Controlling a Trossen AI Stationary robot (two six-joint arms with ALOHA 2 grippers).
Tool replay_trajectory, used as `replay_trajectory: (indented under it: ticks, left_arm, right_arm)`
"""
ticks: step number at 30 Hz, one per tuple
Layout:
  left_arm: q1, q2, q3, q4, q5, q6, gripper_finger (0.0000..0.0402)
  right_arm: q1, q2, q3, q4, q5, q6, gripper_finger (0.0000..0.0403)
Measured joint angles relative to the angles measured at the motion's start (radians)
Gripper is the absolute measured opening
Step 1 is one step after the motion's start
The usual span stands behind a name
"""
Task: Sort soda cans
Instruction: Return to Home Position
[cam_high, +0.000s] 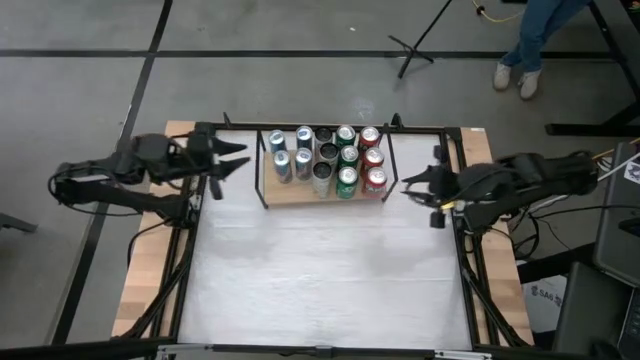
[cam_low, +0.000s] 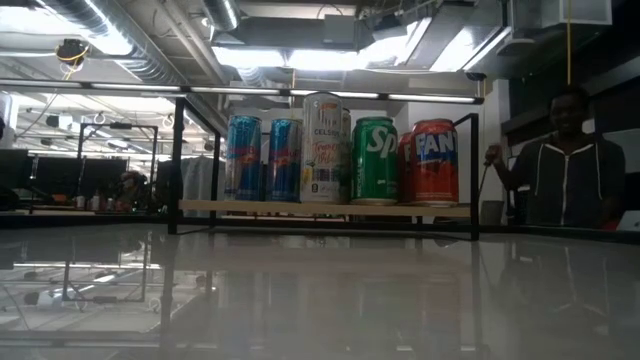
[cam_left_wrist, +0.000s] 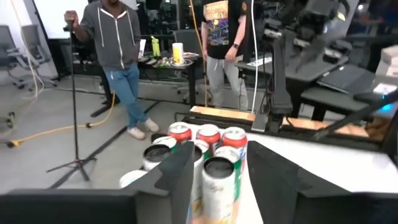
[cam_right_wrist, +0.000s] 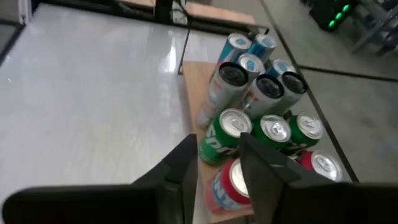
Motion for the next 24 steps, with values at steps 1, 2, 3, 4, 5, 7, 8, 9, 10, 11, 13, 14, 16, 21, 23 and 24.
replay_trajectory:
  ticks: [1,2,3,4,5,7,8,9,10,11,13,14,16,21,23,24]
  left_arm:
    - [0.0,-0.021,0.0,-0.026,0.0,0.01,0.0137]
    - [0.0,-0.043,-0.001,-0.058,0.001,0.015,0.0132]
    - [0.0,-0.067,-0.008,-0.075,0.002,0.017,0.0128]
    - [0.0,-0.091,-0.022,-0.076,0.003,0.018,0.0124]
    - [0.0,-0.116,-0.043,-0.074,0.005,0.021,0.0121]
    - [0.0,-0.172,-0.093,-0.071,0.006,0.04,0.0117]
    - [0.0,-0.2,-0.121,-0.061,0.005,0.046,0.0115]
    - [0.0,-0.228,-0.152,-0.05,0.006,0.05,0.0114]
    - [0.0,-0.255,-0.185,-0.033,0.006,0.052,0.0114]
    - [0.0,-0.281,-0.218,-0.016,0.006,0.052,0.0113]
    - [0.0,-0.33,-0.287,0.025,0.008,0.053,0.0113]
    - [0.0,-0.351,-0.319,0.048,0.008,0.053,0.0113]
    - [0.0,-0.391,-0.388,0.096,0.018,0.052,0.0113]
    - [0.0,-0.457,-0.533,0.225,0.042,0.063,0.0113]
    - [0.001,-0.474,-0.578,0.251,0.042,0.065,0.0113]
    - [0.001,-0.482,-0.598,0.264,0.042,0.066,0.0113]
  right_arm:
    - [0.0,-0.024,-0.012,-0.001,0.0,-0.002,0.0105]
    - [0.0,-0.051,-0.029,0.001,0.0,-0.002,0.0104]
    - [0.0,-0.079,-0.051,0.005,0.0,-0.002,0.0104]
    - [0.0,-0.105,-0.075,0.009,0.0,-0.003,0.0104]
    - [0.0,-0.131,-0.103,0.025,0.001,-0.002,0.0104]
    - [0.0,-0.186,-0.171,0.074,0.011,-0.01,0.0104]
    - [0.0,-0.217,-0.209,0.104,0.019,-0.026,0.0104]
    - [0.0,-0.251,-0.249,0.139,0.026,-0.043,0.0104]
    - [0.0,-0.286,-0.29,0.181,0.028,-0.058,0.0104]
    - [0.0,-0.323,-0.33,0.228,0.031,-0.078,0.0104]
    - [0.0,-0.396,-0.413,0.321,0.033,-0.113,0.0104]
    - [0.0,-0.429,-0.454,0.366,0.032,-0.133,0.0104]
    - [0.0,-0.494,-0.531,0.468,0.017,-0.156,0.0104]
    - [0.0,-0.621,-0.696,0.651,-0.047,-0.186,0.0104]
    - [0.0,-0.655,-0.742,0.685,-0.069,-0.184,0.0104]
    - [0.0,-0.67,-0.758,0.691,-0.074,-0.184,0.0104]
